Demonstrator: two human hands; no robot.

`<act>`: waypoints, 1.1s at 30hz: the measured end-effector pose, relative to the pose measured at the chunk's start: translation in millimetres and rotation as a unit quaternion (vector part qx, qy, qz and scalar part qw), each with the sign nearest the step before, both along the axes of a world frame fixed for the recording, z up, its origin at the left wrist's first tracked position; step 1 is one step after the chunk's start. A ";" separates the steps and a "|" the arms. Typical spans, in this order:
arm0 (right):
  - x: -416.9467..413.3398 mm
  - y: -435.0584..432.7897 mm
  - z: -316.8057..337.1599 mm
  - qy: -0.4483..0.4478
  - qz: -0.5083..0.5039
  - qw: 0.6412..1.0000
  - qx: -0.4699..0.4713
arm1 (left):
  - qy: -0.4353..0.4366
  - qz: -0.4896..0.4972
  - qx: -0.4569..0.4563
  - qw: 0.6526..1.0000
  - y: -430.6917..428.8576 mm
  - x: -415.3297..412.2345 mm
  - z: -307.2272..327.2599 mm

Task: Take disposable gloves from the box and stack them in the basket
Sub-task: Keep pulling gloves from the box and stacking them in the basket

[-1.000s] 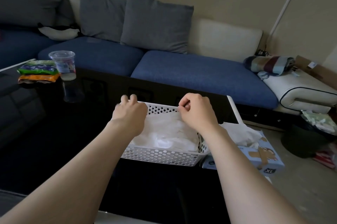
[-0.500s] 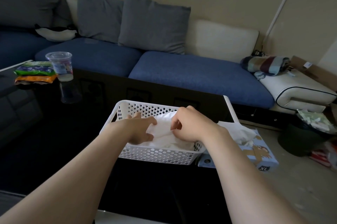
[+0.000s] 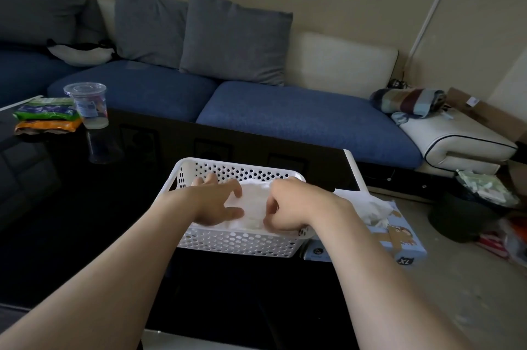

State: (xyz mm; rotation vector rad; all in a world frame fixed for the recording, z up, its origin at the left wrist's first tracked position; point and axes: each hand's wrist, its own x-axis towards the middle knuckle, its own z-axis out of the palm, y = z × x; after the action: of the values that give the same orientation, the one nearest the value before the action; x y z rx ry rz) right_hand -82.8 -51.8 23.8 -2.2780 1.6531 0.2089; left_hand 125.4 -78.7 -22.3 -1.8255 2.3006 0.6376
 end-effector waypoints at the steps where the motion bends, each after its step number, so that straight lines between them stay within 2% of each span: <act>1: -0.1 1.8 3.0 0.000 0.002 1.000 -0.019 | 0.010 -0.005 -0.028 1.000 1.2 -0.1 2.6; 5: -0.1 6.0 8.5 -0.048 0.016 0.998 -0.044 | 0.065 -0.040 -0.114 0.991 5.8 -0.5 14.4; 12: 8.9 0.7 -6.9 -0.091 0.040 0.995 -0.021 | 0.050 -0.040 -0.085 0.994 4.6 -3.1 10.0; 18: 14.7 4.2 -2.9 -0.117 0.042 0.992 -0.028 | 0.048 -0.017 -0.018 0.999 1.4 -1.6 1.6; 21: 20.1 4.1 -0.1 -0.109 0.032 0.993 0.027 | 0.066 -0.017 -0.011 0.998 0.5 -4.1 3.4; 24: 24.3 5.1 0.3 -0.063 0.007 0.993 0.097 | 0.054 -0.003 0.009 0.998 0.1 -6.0 2.3; 26: 25.0 6.1 2.3 -0.080 -0.015 0.994 0.075 | 0.024 0.001 0.023 0.999 0.8 -5.9 1.4; 30: 17.3 -0.4 -3.6 -0.169 -0.027 0.983 -0.060 | 0.003 0.000 0.027 1.000 4.6 -8.4 6.2; 33: 11.7 -3.6 -15.6 -0.109 -0.017 0.992 -0.066 | 0.007 -0.006 0.036 0.999 7.7 -10.0 9.5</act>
State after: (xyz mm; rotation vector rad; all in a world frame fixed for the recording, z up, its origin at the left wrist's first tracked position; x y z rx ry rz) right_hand -71.1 -55.5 8.2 -2.2712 1.6328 -0.1579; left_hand 115.3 -71.0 -12.8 -1.7802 2.2650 0.7236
